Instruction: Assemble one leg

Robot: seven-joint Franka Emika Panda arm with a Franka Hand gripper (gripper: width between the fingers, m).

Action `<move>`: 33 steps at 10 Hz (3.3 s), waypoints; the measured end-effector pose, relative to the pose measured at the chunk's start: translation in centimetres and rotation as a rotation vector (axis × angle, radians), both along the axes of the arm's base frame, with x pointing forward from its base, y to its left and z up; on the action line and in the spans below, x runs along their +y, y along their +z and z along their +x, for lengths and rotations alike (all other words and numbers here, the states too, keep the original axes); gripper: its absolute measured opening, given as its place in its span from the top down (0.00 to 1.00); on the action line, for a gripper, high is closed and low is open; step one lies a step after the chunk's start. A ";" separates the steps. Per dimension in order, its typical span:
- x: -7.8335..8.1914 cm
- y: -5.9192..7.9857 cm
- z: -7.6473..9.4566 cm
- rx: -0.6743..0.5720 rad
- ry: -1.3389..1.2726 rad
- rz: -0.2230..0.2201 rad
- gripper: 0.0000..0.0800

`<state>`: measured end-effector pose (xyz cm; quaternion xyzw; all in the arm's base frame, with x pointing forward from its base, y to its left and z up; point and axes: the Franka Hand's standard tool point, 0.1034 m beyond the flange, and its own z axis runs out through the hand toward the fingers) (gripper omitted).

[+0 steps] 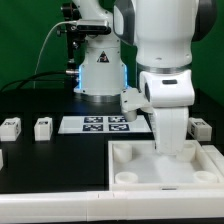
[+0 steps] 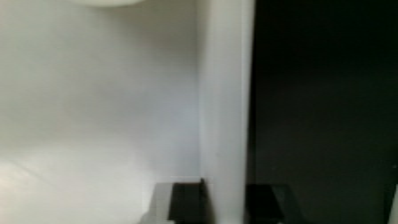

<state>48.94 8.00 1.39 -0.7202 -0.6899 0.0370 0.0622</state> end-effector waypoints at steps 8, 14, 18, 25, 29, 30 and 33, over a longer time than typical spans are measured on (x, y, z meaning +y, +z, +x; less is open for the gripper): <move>0.0 0.1 0.5 -0.011 -0.022 -0.004 0.57; -0.1 4.5 -0.4 -0.079 -0.257 -0.040 0.19; -0.1 4.7 -0.7 -0.080 -0.273 -0.044 0.19; 0.3 4.7 -1.3 -0.060 -0.859 -0.073 0.19; 5.0 4.4 -3.5 -0.044 -1.396 -0.084 0.19; 6.5 4.2 -4.1 -0.042 -1.392 -0.084 0.19; 9.7 4.2 -4.8 -0.028 -1.401 -0.077 0.19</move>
Offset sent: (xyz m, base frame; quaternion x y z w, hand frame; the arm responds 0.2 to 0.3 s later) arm 0.0084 0.0058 -0.0030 -0.0132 0.0081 -0.0342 0.9993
